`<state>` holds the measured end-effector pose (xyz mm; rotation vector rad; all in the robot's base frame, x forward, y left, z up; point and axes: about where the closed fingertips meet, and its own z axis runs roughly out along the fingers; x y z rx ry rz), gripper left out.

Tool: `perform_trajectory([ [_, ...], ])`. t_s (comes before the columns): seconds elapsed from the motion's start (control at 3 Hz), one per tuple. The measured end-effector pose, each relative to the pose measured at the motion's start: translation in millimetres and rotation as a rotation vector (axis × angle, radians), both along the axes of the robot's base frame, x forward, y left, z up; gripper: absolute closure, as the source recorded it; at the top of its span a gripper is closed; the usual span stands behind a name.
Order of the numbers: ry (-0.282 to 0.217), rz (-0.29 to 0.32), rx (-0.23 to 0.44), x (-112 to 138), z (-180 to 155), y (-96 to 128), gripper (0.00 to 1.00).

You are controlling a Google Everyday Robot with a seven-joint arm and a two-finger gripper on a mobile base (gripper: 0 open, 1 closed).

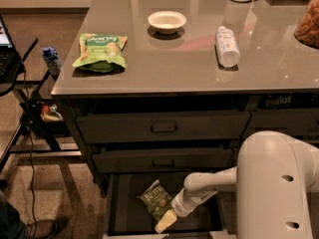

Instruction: Pick green jalapeno chip bag from bottom drawer and place on counter

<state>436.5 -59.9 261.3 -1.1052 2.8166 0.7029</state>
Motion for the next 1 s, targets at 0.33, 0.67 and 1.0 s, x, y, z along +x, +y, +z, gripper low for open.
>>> perform_trajectory([
  [0.33, -0.036, -0.034, -0.024, 9, -16, 1, 0.0],
  [0.67, -0.08, -0.072, -0.035, 31, -35, 4, 0.0],
  [1.0, -0.08, -0.068, -0.032, 29, -41, 9, 0.0],
])
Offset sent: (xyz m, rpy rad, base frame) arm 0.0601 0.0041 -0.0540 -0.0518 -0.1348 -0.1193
